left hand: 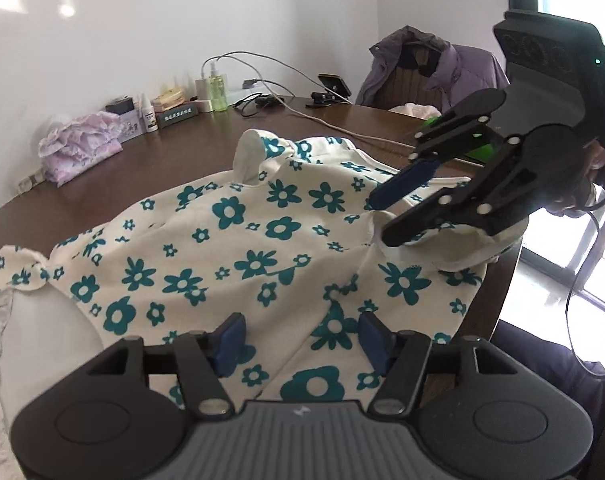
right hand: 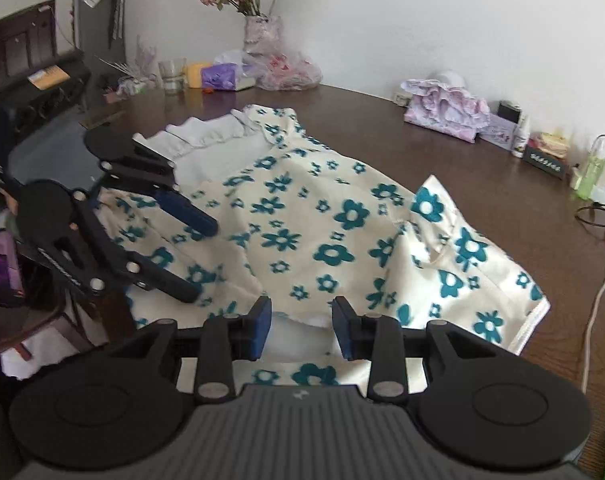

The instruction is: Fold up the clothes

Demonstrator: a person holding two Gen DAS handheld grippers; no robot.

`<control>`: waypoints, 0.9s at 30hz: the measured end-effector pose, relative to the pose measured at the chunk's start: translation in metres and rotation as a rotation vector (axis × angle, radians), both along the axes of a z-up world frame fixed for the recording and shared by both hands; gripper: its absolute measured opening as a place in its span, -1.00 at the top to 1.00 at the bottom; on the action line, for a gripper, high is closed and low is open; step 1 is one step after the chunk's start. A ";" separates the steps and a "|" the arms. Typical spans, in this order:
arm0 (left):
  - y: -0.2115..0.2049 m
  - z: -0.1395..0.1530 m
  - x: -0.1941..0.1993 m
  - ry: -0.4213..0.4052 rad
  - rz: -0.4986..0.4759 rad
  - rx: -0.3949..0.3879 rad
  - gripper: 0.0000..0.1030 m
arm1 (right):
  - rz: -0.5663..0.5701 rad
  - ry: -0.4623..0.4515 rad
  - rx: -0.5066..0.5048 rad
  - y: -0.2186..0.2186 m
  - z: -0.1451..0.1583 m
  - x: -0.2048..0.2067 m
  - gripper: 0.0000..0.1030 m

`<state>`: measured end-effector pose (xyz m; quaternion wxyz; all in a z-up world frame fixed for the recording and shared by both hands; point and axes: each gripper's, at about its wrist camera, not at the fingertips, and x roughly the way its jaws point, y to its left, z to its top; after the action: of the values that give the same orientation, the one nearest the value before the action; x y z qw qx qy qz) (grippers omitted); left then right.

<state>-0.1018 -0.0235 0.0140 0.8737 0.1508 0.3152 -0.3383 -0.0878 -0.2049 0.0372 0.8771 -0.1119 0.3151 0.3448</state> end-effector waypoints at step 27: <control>0.001 0.046 0.102 -0.109 -0.033 0.095 -0.45 | -0.194 0.033 0.071 0.021 0.020 0.106 0.55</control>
<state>0.0002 -0.0220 0.0601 0.8758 0.2157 0.2802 -0.3286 0.0182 -0.1839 0.0572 0.9045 -0.0442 0.3265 0.2709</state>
